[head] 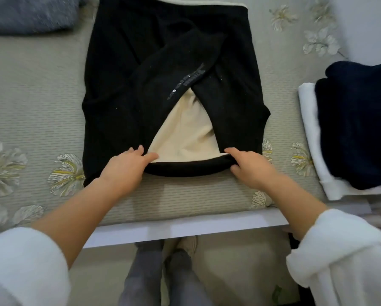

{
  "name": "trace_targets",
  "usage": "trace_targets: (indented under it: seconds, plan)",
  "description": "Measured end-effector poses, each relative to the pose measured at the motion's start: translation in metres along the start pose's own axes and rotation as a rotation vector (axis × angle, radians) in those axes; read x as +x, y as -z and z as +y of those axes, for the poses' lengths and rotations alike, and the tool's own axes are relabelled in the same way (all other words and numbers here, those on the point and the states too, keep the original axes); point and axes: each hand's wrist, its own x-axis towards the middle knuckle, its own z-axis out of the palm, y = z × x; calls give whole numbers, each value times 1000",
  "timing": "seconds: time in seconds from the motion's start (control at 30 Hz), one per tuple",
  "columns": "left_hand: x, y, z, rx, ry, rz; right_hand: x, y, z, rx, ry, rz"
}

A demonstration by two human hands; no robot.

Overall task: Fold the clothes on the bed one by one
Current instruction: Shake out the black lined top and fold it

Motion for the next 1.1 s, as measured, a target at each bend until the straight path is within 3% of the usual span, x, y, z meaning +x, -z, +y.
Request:
trace_targets:
  seconds: [0.13, 0.33, 0.47, 0.6, 0.83, 0.97, 1.1]
  plan:
    - [-27, 22, 10, -160, -37, -148, -28, 25, 6, 79, 23, -229]
    - [-83, 37, 26, -305, -112, -622, -89, 29, 5, 88, -66, -744]
    - [-93, 63, 31, -310, -114, -861, -99, 48, 3, 115, -117, -840]
    - [-69, 105, 15, -308, -83, -769, -79, 89, 8, 111, -44, -708]
    - [-1, 172, -33, -41, 13, -242, -7, 158, 7, 17, 62, -133]
    - [38, 174, -61, 155, 95, 24, 42, 170, 3, -44, 121, 201]
    - [77, 152, -82, 182, 135, 183, 91, 150, 1, -57, 38, 324]
